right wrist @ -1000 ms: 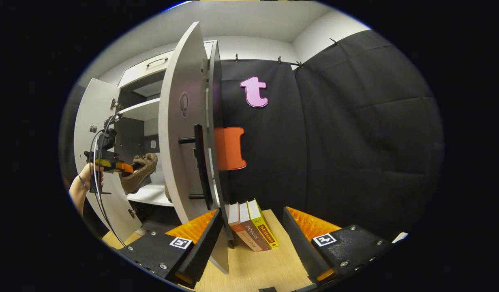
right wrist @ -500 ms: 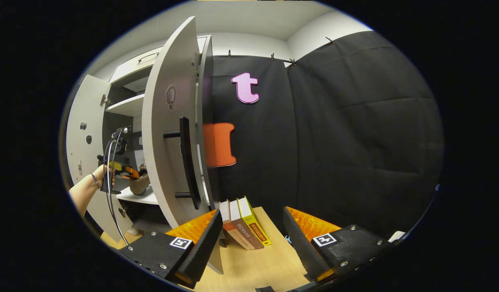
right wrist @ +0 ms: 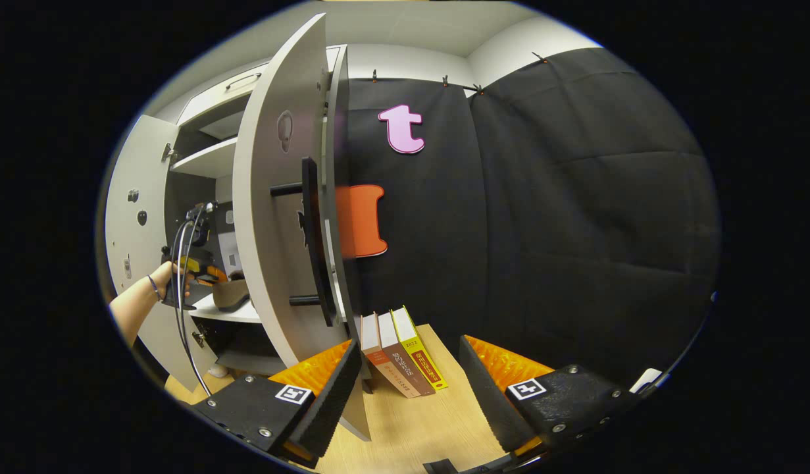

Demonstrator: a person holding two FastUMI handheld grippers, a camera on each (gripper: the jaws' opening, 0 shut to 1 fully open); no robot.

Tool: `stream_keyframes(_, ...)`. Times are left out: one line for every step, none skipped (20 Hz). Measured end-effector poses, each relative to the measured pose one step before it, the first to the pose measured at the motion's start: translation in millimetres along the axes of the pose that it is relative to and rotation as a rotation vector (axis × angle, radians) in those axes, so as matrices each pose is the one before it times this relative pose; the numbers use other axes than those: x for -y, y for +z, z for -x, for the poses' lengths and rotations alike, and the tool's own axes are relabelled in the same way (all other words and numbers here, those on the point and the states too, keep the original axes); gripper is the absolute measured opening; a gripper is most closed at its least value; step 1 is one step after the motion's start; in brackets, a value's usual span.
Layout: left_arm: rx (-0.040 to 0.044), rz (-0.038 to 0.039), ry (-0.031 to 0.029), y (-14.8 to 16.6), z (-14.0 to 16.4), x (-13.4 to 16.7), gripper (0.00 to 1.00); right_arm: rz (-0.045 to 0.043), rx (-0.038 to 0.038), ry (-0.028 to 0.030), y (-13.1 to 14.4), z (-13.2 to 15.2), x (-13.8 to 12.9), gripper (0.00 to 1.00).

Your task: Grab one shoe with the right hand and put it into the shoe cabinet, grab the other shoe with the left hand and put it into the shoe cabinet; then close the right door with the right hand and the left door with the left hand.

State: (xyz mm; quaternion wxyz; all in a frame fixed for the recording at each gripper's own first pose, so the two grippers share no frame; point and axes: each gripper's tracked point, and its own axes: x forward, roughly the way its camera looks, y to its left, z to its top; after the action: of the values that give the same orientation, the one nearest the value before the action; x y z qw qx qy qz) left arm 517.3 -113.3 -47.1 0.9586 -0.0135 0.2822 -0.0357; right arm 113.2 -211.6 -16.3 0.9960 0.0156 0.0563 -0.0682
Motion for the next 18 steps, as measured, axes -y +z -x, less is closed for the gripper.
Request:
stream_keyframes(0.02016,-0.02778,0.00797,6.77,8.09,0.25,0.14,0.01148,-0.00107,-0.00266,-1.22,-1.07,-0.64,0.93)
stream_keyframes(0.01792,-0.01659,-0.00962,6.57,9.35,4.07,0.18,0.00607,-0.0017,-0.00233,-2.1,-0.34,0.14,0.93)
stream_keyframes(0.01797,-0.00874,-0.01623,5.6,8.18,5.95,0.34,0.00053,-0.00301,-0.00084,-2.1,-1.34,-1.11,0.93)
stream_keyframes(0.01956,-0.00671,-0.00792,6.49,9.48,3.32,0.43,-0.00389,-0.00532,0.00097,-1.97,-1.83,-0.64,0.93)
stream_keyframes(0.02312,-0.00536,-0.00929,7.05,10.88,3.39,0.53,-0.00627,-0.00072,0.00244,-1.59,-0.81,-0.53,0.93)
stream_keyframes(0.02094,-0.00419,0.00157,6.58,12.57,2.44,0.54,-0.00444,0.00141,-0.00107,-1.12,-1.05,0.83,0.93)
stream_keyframes(0.03206,-0.0039,-0.00317,8.68,15.45,2.34,0.53,-0.0014,0.00337,-0.0014,0.65,-1.53,1.44,0.93)
stream_keyframes(0.03513,-0.00174,-0.01098,9.86,13.24,4.23,0.55,-0.00148,0.00485,-0.00433,-0.13,-2.26,1.19,0.93)
stream_keyframes(0.03139,0.00122,-0.00974,9.01,14.98,3.97,0.62,-0.00212,0.00331,-0.00201,-0.02,-2.28,1.08,0.93)
stream_keyframes(0.02713,0.00185,-0.00111,7.41,15.8,2.17,0.65,-0.00479,-0.00174,0.00978,-0.75,-0.37,-1.5,0.93)
stream_keyframes(0.02882,-0.00235,0.00258,8.33,18.2,0.0,0.72,-0.00019,-0.0014,0.01646,-0.4,-2.93,-2.37,0.93)
stream_keyframes(0.03194,-0.00328,0.0006,8.5,16.94,0.38,0.76,0.00472,0.00545,0.00581,0.93,-2.75,-0.49,0.93)
stream_keyframes(0.03238,-0.00283,0.00125,7.45,17.64,1.91,0.84,0.00713,0.00334,0.01377,0.73,-1.86,-1.72,0.93)
stream_keyframes(0.03274,-0.00592,0.0036,8.83,16.99,-0.17,0.9,0.00798,-0.00006,0.03002,0.13,-2.14,-5.72,0.93)
stream_keyframes(0.02968,-0.00073,0.0055,5.42,17.74,-1.67,0.96,0.00416,-0.00193,0.02889,-0.72,0.13,-6.05,0.93)
stream_keyframes(0.02456,0.00087,0.01309,5.87,17.24,-2.13,0.95,0.0042,0.00421,0.02359,0.72,-2.26,-5.32,0.93)
stream_keyframes(0.02153,-0.00166,0.01172,4.78,18.58,-3.2,0.95,0.00234,0.00249,0.02025,1.67,-2.16,-2.06,0.93)
stream_keyframes(0.01953,-0.00689,0.01426,4.92,19.03,-3.13,0.95,-0.00212,0.00023,0.0198,1.3,0.41,-4.03,0.93)
